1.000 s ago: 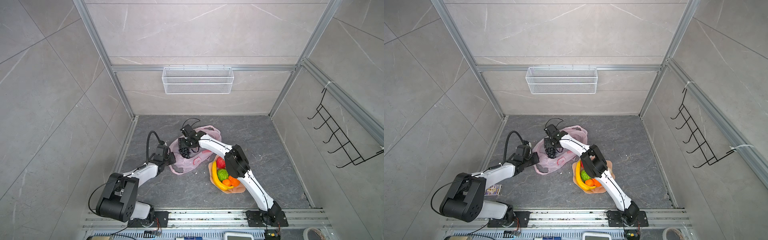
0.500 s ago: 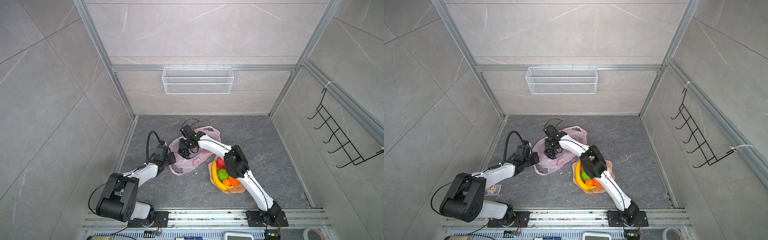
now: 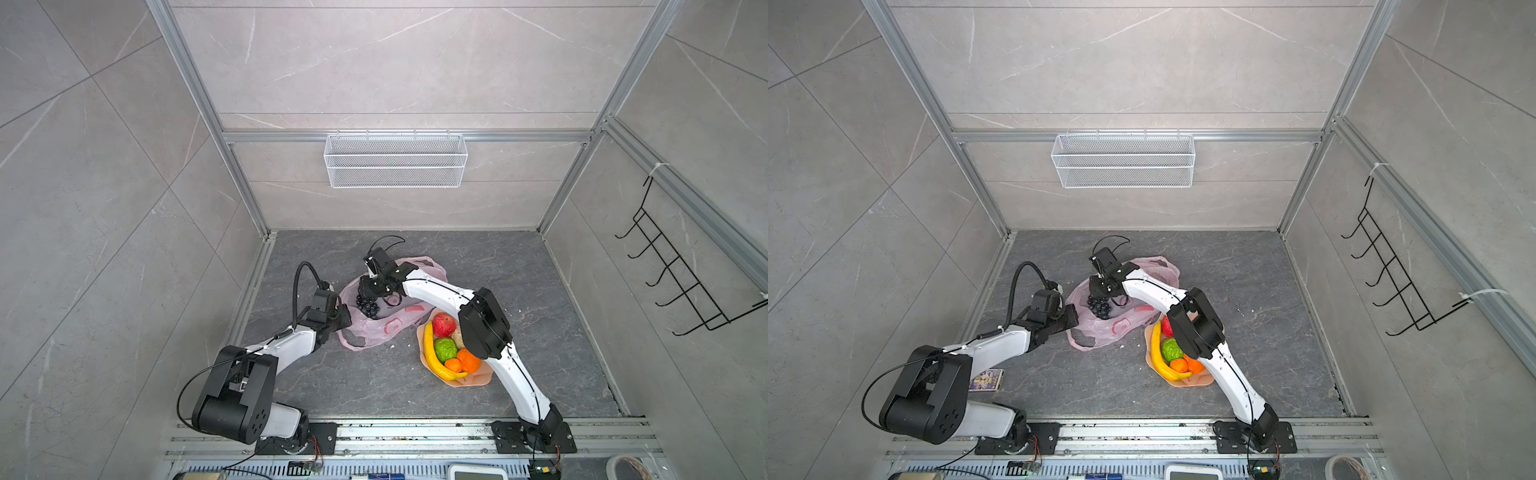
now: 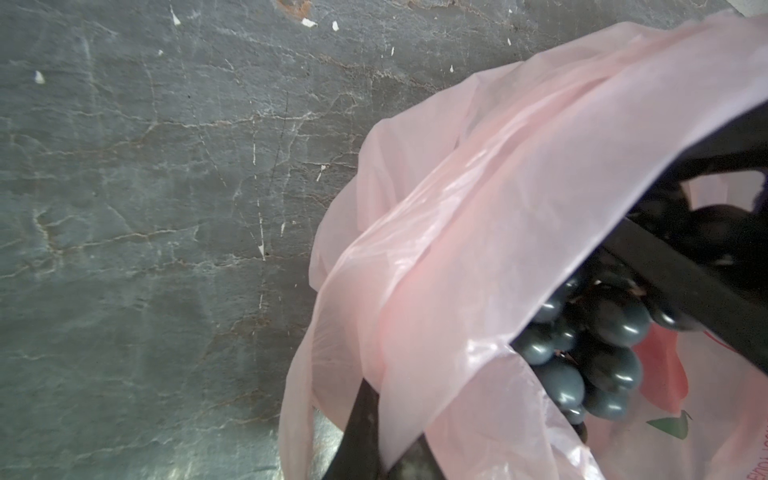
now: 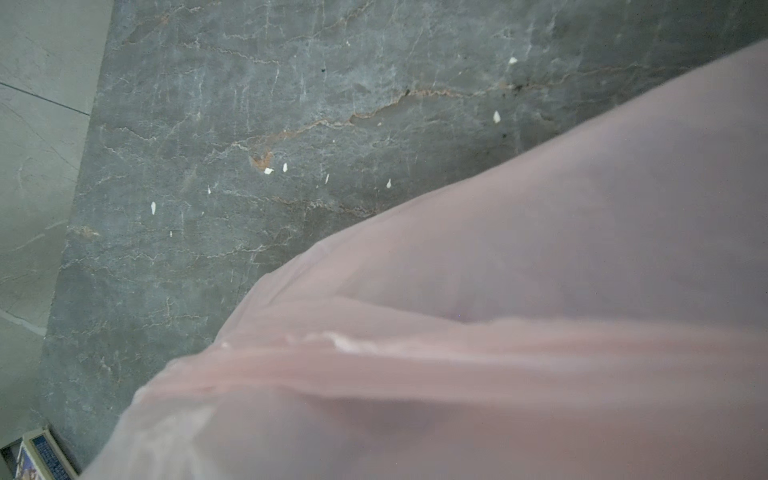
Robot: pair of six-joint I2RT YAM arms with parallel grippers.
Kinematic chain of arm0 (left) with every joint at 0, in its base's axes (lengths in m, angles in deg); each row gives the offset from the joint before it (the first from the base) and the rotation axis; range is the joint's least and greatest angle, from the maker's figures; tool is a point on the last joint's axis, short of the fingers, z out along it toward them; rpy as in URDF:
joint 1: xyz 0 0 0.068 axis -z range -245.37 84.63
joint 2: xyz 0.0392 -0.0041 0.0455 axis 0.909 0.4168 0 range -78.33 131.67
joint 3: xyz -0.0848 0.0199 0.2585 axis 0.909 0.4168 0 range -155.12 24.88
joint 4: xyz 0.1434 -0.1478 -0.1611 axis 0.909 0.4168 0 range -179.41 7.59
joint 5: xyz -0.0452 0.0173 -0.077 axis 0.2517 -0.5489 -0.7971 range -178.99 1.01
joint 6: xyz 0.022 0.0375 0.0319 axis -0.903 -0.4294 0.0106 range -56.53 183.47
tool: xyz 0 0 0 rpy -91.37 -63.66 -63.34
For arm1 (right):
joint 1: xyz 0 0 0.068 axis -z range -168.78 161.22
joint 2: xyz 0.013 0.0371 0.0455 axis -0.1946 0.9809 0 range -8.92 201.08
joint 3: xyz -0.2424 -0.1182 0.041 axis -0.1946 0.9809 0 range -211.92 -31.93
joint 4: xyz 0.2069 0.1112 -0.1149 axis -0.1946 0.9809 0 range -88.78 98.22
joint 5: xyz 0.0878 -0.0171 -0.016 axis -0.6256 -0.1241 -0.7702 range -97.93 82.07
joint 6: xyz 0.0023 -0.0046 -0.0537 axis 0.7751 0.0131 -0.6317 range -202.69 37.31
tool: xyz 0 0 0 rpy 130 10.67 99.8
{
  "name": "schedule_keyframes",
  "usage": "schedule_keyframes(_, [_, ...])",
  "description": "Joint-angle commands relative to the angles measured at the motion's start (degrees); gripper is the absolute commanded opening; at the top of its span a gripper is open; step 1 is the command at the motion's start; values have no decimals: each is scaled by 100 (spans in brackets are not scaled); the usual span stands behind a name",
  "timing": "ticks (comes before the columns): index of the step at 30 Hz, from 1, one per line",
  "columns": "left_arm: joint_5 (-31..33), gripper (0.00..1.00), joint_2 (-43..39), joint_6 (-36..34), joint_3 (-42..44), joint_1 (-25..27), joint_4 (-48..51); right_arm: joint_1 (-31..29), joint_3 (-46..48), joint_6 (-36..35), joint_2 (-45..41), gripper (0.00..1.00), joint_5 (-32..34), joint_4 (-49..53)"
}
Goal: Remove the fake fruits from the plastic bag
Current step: 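Close the right gripper on the black grapes inside the bag, then lift the black grapes up out of the bag with the right gripper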
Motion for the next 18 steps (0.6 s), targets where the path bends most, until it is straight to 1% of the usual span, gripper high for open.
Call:
schedule_keyframes(1, [124,7,54,-50,-74,-13,-80,-57,296,-45,-536,44,-143,-279])
schedule_keyframes(8, [184,6,155,38,-102,-13,-74,-87,915,-82,-1189,44,-208,-555])
schedule_keyframes(18, [241,6,181,32,-121,-20,-39,-83,1253,-139,-1767,44,-220,-639])
